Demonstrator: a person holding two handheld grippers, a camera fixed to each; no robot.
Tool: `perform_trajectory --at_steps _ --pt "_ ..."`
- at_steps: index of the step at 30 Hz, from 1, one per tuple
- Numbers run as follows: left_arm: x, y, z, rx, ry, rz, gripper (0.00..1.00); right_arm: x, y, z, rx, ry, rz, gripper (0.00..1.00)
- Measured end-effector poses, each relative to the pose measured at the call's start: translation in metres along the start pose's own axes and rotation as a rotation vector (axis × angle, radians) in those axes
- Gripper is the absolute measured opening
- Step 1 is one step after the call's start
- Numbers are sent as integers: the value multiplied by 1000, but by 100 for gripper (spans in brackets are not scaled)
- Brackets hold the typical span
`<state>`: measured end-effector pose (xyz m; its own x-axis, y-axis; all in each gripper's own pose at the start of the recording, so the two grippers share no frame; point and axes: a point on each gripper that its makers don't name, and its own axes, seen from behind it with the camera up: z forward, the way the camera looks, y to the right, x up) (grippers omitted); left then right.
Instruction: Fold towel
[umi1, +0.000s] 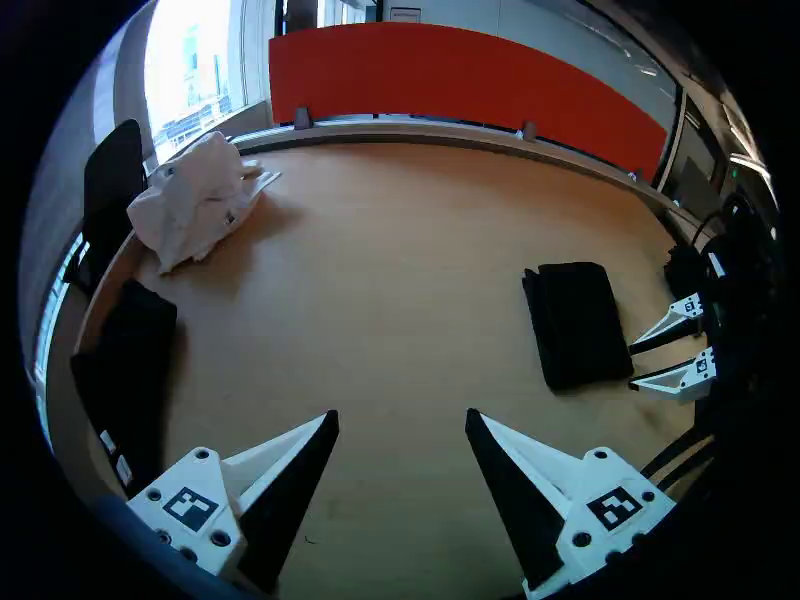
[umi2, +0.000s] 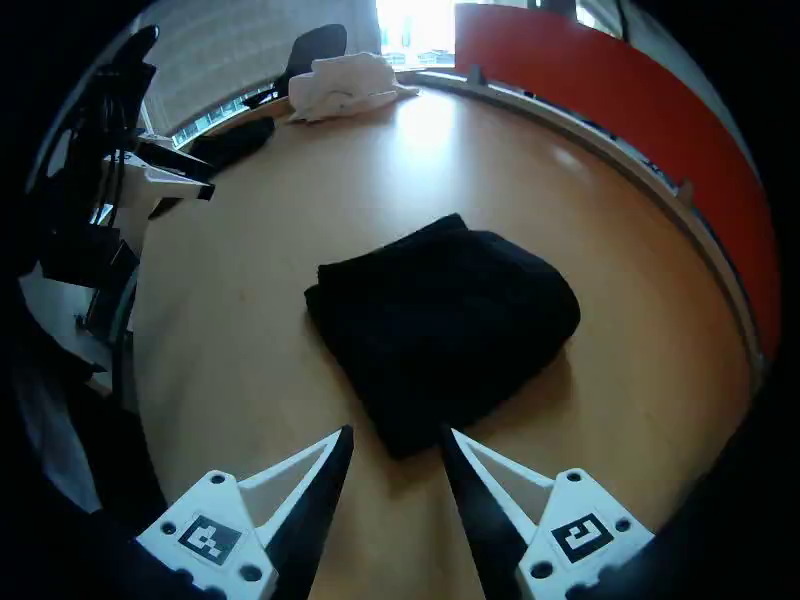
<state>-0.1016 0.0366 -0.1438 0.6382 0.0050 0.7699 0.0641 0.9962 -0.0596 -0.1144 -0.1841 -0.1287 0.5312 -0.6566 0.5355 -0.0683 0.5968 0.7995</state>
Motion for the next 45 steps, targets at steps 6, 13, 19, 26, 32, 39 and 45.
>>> perform_trajectory --at_steps 6,13,19,26,32,39,45 --pt "-1 0 0 0 -1 -4 94 -9 0 2 -8 -16 14 56" --pt "-2 0 0 -1 -2 -5 94 -10 3 5 -20 -19 37 41" --pt "0 0 1 -2 -1 -5 94 -12 4 7 -37 -19 44 41" --pt "1 0 1 -3 -2 -2 94 -14 5 10 -49 -19 52 41" --pt "1 1 1 -4 -2 0 94 -14 10 10 -63 -20 62 25" --pt "0 1 2 -4 -3 -2 94 -13 16 8 -83 -17 70 7" --pt "-1 1 3 -5 -4 -2 94 -11 19 5 -89 -6 80 5"
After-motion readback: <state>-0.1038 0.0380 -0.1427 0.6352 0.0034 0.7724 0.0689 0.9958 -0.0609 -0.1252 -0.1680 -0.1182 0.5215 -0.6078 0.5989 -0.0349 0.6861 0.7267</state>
